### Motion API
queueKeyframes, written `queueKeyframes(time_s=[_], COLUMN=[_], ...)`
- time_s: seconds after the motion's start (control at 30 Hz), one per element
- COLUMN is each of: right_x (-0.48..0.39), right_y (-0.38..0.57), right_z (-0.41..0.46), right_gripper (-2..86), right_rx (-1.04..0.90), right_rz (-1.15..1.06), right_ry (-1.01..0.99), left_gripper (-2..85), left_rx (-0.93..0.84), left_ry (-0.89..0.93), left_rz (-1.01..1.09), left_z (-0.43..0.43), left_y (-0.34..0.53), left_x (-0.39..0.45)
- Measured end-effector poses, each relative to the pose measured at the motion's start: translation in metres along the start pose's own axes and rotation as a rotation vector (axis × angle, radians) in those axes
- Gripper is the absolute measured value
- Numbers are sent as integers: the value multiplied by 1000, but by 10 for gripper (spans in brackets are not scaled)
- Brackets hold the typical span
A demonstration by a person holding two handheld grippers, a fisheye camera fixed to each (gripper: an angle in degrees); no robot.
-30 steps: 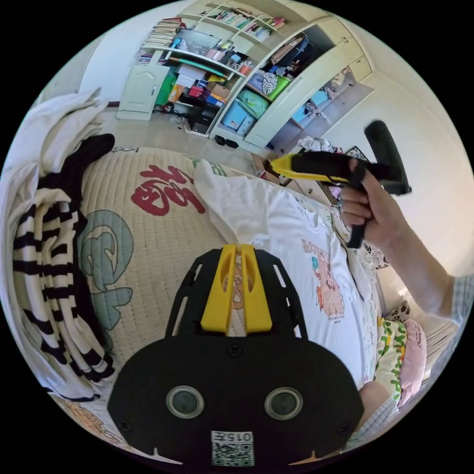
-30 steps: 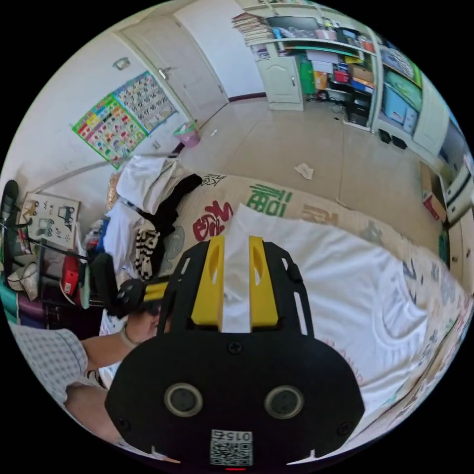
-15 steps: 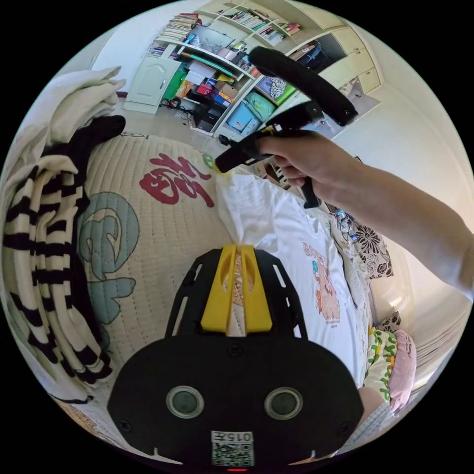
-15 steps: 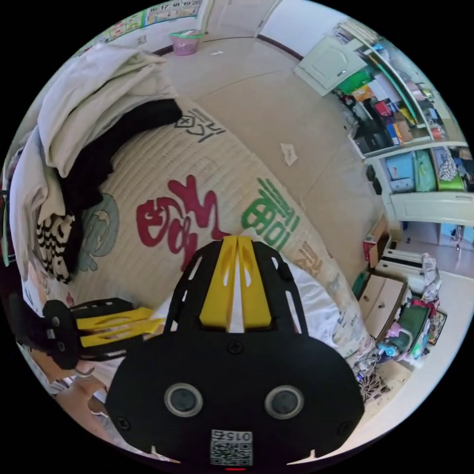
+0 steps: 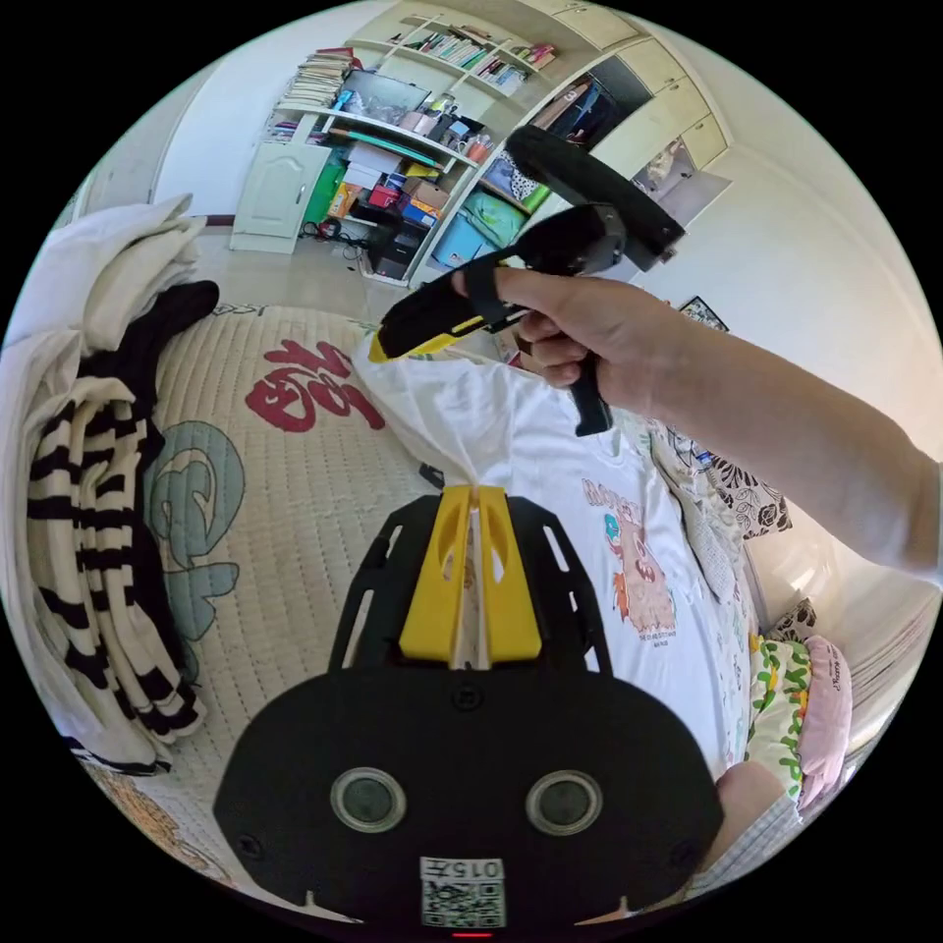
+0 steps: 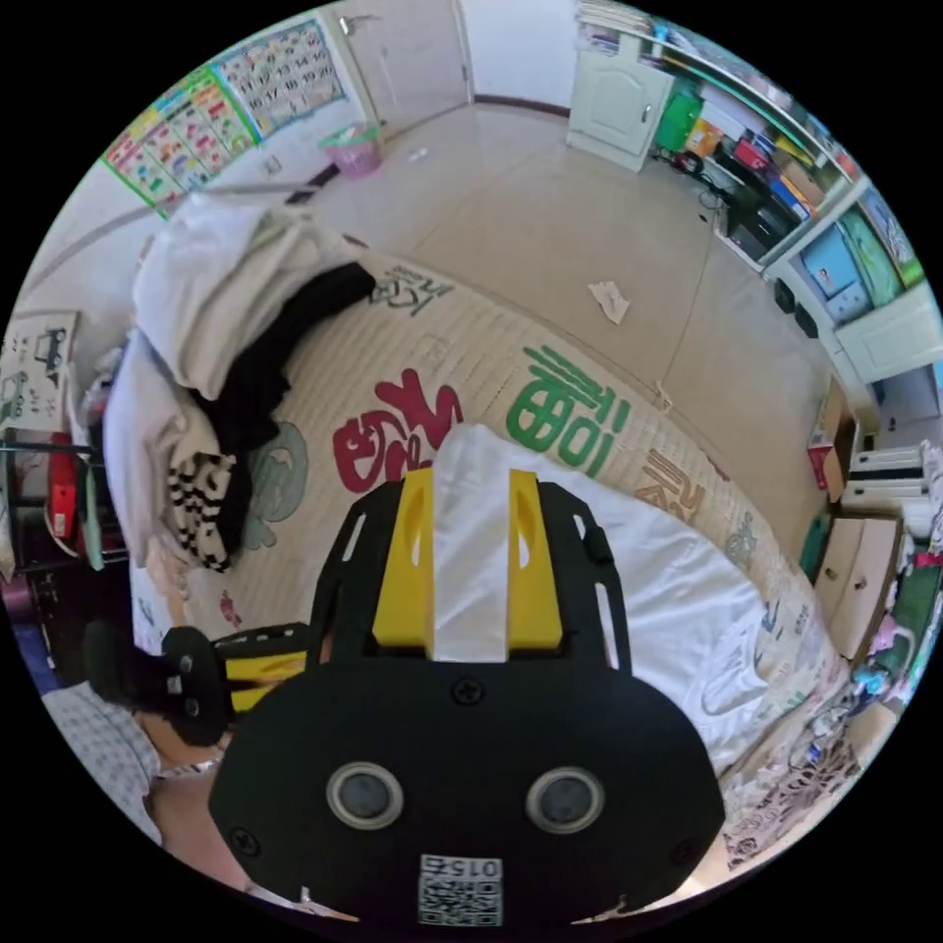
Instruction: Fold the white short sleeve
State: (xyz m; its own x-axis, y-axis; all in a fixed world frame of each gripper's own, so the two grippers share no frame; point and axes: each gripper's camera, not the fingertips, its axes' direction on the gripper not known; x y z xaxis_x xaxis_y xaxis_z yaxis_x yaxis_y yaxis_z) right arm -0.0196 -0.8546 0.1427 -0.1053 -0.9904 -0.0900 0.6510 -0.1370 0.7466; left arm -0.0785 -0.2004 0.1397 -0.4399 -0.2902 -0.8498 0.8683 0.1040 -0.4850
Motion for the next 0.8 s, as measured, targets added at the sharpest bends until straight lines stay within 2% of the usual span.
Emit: queueKeyframes(time_s=[0.07,0.1,0.13,0.3,0.37,0.43,0.5,0.6,0.67,0.8], right_x=[-4,-2,3,61,99,122,142,173,191,205], right_y=[-8,-7,-2,41,88,126,166,231,272,297], right_z=[21,20,13,-43,-73,-84,-82,-63,-54,-68], right_gripper=[76,57,20,4,3,5,10,28,53,104], right_rx=[-103,-95,-49,196,362,417,406,313,225,259], right_rz=[-15,-8,5,156,230,275,351,521,620,671], right_ry=[58,59,48,-187,-313,-333,-317,-319,-327,-299], left_gripper=[-5,-5,-5,-4,-3,0,4,29,53,55], left_rx=[15,17,18,53,65,52,-13,-207,-409,-337], left_ry=[-16,-31,-61,-73,-74,-49,-24,21,81,104], left_rz=[39,50,67,80,152,251,354,492,528,512], left_z=[0,-1,-2,-13,-18,-16,-5,33,59,50], left_y=[1,1,1,-5,-13,-18,-20,-15,-12,-19], left_x=[9,11,16,28,48,70,93,123,134,142])
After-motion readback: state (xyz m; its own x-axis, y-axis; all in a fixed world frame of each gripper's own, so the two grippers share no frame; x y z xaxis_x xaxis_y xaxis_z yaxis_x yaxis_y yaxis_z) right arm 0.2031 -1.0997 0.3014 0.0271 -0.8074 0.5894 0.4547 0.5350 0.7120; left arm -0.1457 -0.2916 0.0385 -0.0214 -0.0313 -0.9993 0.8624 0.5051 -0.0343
